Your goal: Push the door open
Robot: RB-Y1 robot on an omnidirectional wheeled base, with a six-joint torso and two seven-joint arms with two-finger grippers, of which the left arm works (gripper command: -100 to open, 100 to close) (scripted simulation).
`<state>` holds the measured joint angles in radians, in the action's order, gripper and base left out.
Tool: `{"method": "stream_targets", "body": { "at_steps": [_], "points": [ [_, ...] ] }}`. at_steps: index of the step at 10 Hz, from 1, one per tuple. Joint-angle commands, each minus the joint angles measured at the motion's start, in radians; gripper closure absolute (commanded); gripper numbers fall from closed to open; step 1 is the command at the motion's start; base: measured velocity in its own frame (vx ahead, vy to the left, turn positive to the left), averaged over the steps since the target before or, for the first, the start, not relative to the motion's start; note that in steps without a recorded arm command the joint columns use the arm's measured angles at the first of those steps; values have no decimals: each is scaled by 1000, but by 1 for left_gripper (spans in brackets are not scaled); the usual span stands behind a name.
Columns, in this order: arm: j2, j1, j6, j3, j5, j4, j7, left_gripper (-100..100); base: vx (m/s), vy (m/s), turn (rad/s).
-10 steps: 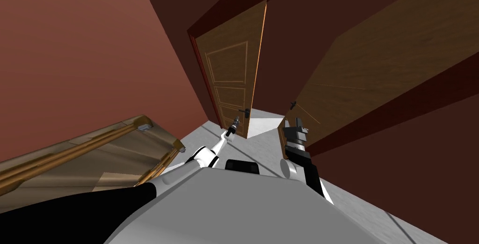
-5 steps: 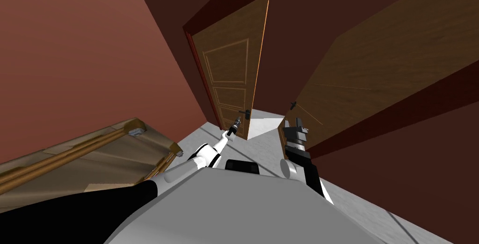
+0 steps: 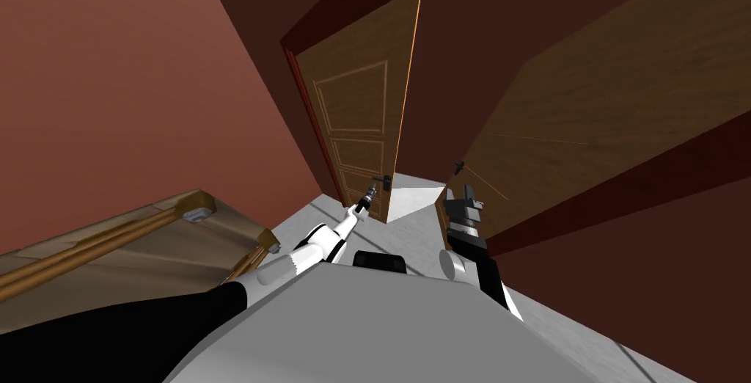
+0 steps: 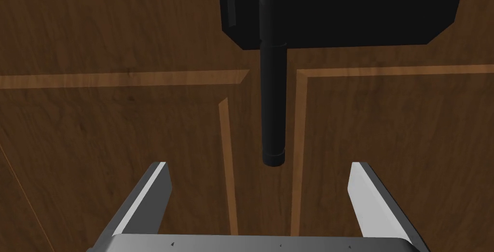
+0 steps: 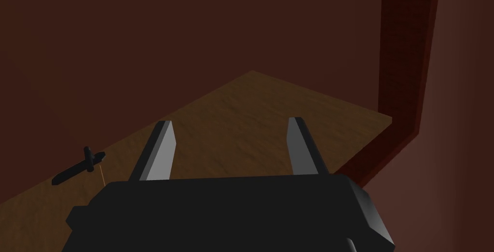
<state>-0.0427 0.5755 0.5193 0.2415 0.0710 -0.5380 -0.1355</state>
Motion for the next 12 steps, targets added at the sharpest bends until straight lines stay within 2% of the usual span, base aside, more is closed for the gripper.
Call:
{"method": "stream_targets", "body": {
  "at_steps": [1, 4, 7, 8, 9, 12],
  "points": [
    [-4, 1, 0, -4, 1, 2, 3, -100, 201, -53, -22],
    [-3, 2, 0, -10, 3, 4, 5, -100, 207, -82, -25],
    [13, 4, -1, -17, 6, 7, 8, -100, 185, -71, -24],
    [8, 2, -2, -15, 5, 4, 7, -100, 73, -25, 0],
    [8, 2, -2, -15, 5, 4, 7, 100, -11, 3, 9],
    [8, 2, -2, -15, 5, 4, 7, 100, -21, 8, -7]
  ]
}}
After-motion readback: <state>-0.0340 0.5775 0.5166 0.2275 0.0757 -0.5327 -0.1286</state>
